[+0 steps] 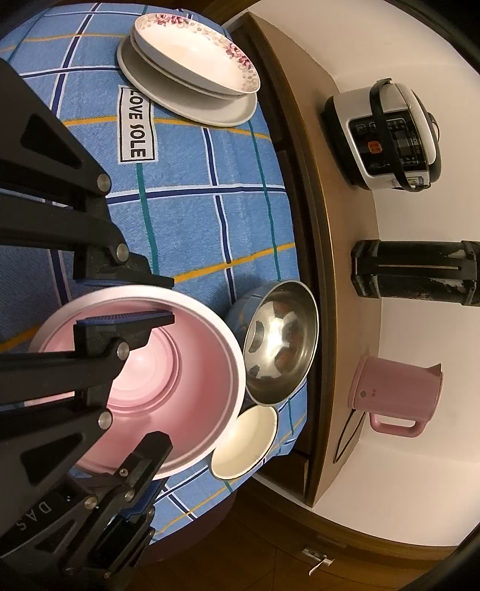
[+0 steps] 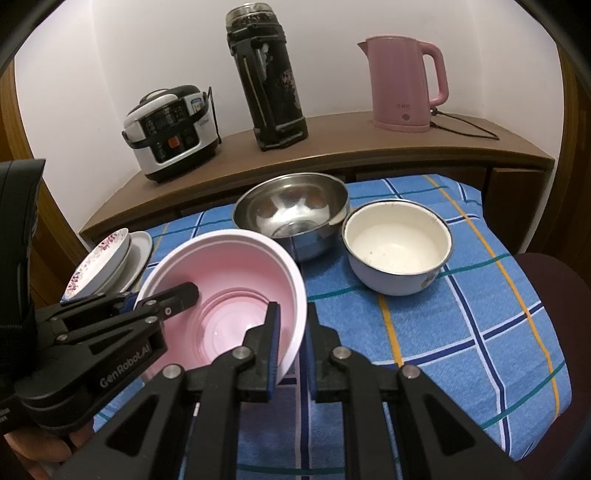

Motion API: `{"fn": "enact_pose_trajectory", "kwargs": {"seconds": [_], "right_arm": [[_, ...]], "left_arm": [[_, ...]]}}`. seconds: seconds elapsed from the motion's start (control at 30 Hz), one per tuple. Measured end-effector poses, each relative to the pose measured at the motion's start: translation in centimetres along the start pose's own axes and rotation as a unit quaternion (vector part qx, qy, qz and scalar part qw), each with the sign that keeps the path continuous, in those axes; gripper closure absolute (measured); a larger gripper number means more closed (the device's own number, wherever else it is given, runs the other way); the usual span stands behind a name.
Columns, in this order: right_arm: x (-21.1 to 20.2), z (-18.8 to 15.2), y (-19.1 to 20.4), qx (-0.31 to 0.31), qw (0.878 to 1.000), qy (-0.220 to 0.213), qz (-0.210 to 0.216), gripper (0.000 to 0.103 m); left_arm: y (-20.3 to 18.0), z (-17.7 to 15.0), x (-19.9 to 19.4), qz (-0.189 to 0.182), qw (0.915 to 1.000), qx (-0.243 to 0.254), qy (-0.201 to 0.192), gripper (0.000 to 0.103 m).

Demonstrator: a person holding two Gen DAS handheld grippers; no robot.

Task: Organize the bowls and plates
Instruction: 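Lift the pink plastic bowl off the cloth with both grippers, then carry the pink bowl over the steel bowl with both grippers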

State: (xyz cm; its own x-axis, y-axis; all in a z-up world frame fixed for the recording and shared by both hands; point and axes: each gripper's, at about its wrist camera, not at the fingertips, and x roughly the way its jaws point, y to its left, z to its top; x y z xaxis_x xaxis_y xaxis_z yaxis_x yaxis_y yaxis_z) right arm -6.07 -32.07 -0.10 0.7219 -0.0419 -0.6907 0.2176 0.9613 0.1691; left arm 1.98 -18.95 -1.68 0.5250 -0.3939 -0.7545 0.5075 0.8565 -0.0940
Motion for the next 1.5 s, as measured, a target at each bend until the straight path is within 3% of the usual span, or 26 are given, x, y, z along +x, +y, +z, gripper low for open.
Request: {"fn": "enact_pose_trajectory", "kwargs": {"seconds": [0.53, 0.73, 1.23, 1.5], "right_arm": [[0.5, 0.0, -0.3, 0.004, 1.0, 0.013, 0.008, 0.091], [0.2, 0.5, -0.6, 0.006, 1.0, 0.009, 0.006, 0.091], [-0.4, 6.9, -1.2, -0.011, 0.999, -0.043, -0.001, 0.091], [2.7, 10.6, -2.9, -0.011, 1.0, -0.024, 0.005, 0.091]], "left_arm": [[0.1, 0.0, 1.1, -0.005, 0.9999, -0.006, 0.014, 0.09], [-0.2, 1.0, 0.5, -0.006, 1.0, -0.003, 0.002, 0.09], [-1.1, 8.3, -0.2, 0.0, 0.9982, -0.008, -0.059, 0.09], [-0.2, 11.3, 3.8, -0.005, 0.9984, -0.045, -0.034, 0.09]]}}
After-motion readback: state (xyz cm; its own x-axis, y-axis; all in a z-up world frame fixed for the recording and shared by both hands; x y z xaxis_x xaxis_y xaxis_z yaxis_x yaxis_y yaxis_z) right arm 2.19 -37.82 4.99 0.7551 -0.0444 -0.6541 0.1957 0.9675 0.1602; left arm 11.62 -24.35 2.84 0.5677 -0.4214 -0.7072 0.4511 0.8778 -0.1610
